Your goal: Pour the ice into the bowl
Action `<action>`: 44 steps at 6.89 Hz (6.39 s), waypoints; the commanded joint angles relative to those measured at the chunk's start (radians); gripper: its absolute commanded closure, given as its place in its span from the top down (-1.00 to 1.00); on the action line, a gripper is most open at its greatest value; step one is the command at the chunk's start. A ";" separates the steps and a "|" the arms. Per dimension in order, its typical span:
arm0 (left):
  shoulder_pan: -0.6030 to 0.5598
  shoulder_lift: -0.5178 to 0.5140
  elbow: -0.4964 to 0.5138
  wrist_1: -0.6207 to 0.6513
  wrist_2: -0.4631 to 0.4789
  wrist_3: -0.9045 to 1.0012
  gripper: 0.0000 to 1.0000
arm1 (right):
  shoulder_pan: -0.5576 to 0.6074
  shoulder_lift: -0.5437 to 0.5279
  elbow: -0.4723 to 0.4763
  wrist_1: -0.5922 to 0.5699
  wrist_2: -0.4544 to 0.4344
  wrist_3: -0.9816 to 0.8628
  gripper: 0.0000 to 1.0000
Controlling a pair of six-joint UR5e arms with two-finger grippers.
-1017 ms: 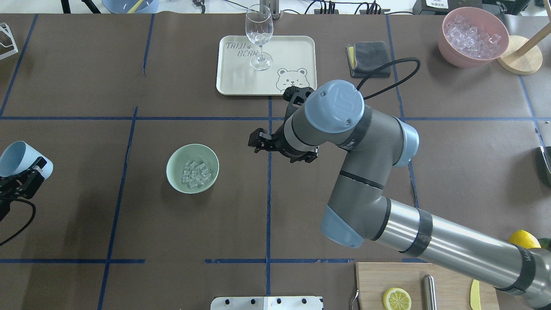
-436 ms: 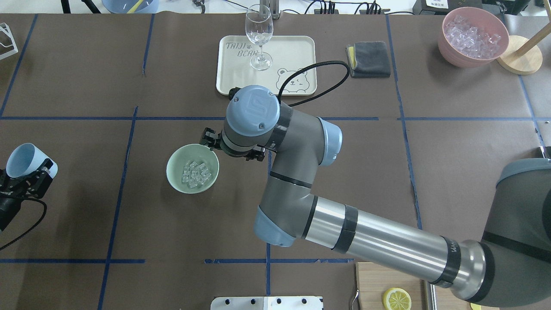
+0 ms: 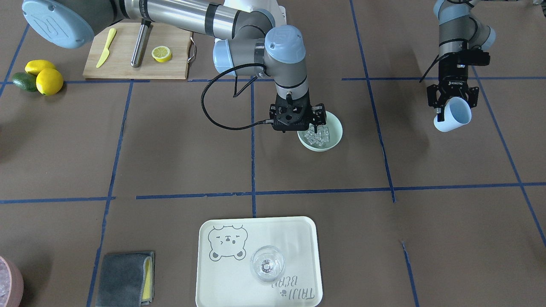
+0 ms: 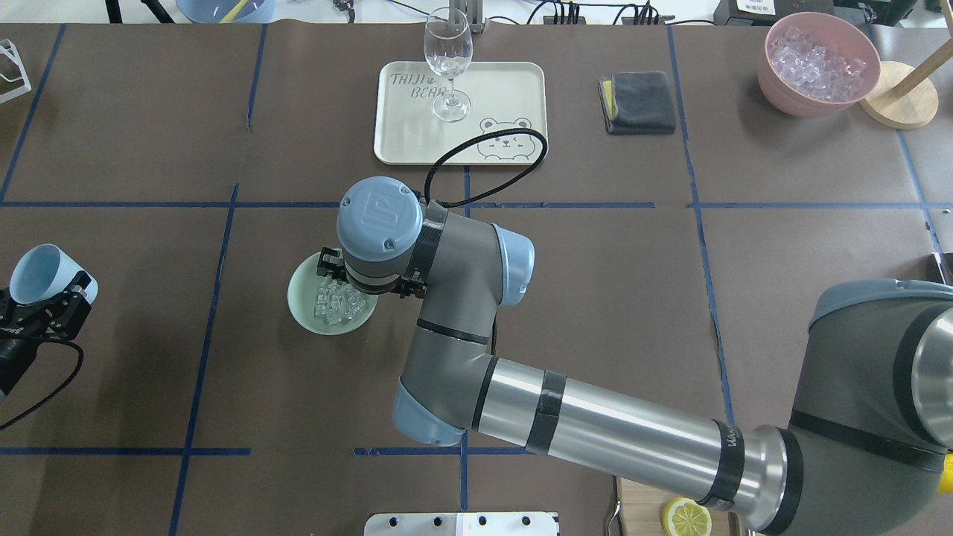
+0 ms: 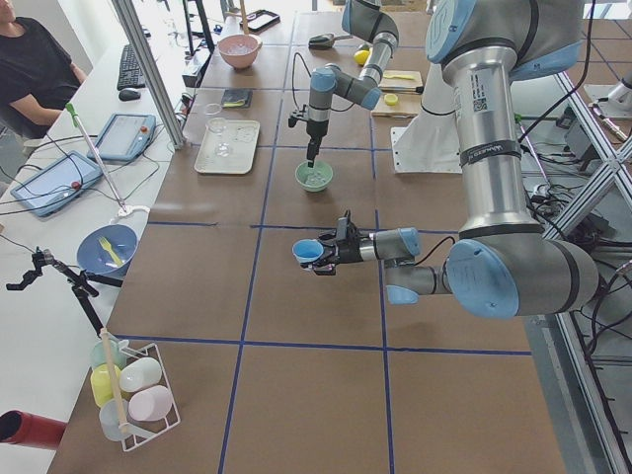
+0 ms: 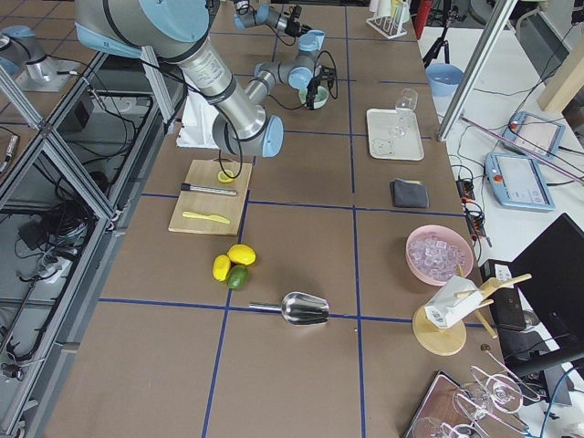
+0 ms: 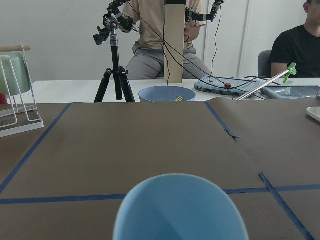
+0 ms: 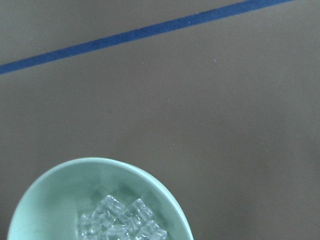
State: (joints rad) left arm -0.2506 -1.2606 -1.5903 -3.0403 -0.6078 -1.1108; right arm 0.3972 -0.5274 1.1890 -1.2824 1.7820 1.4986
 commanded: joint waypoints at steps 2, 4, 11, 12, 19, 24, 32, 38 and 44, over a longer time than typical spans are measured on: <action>-0.001 -0.022 0.001 0.041 -0.001 0.006 -1.00 | -0.014 0.001 -0.028 0.002 -0.009 -0.015 0.24; -0.001 -0.029 0.006 0.060 0.000 0.006 -1.00 | -0.009 0.003 -0.020 0.005 -0.009 -0.018 -1.00; 0.001 -0.065 0.075 0.080 -0.006 0.006 -0.42 | 0.043 0.004 0.029 0.005 0.008 -0.043 -1.00; 0.001 -0.065 0.082 0.080 -0.007 0.006 -0.20 | 0.045 0.004 0.030 0.005 0.008 -0.043 -1.00; -0.006 -0.065 0.078 0.067 -0.018 -0.007 1.00 | 0.075 -0.066 0.150 -0.003 0.063 -0.043 -1.00; -0.062 -0.048 0.026 0.058 -0.053 0.057 1.00 | 0.077 -0.098 0.207 -0.003 0.066 -0.046 -1.00; -0.733 -0.100 -0.157 0.294 -0.824 0.650 1.00 | 0.210 -0.717 0.783 -0.029 0.122 -0.208 -1.00; -1.058 -0.223 -0.077 0.652 -1.252 0.964 1.00 | 0.441 -1.173 0.697 0.395 0.249 -0.528 -1.00; -1.085 -0.221 -0.037 0.672 -1.302 0.964 1.00 | 0.687 -1.191 0.334 0.726 0.559 -0.577 0.12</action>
State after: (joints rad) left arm -1.3358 -1.4819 -1.6365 -2.3674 -1.9102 -0.1471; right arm 1.0673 -1.7229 1.5302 -0.5492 2.3206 0.9214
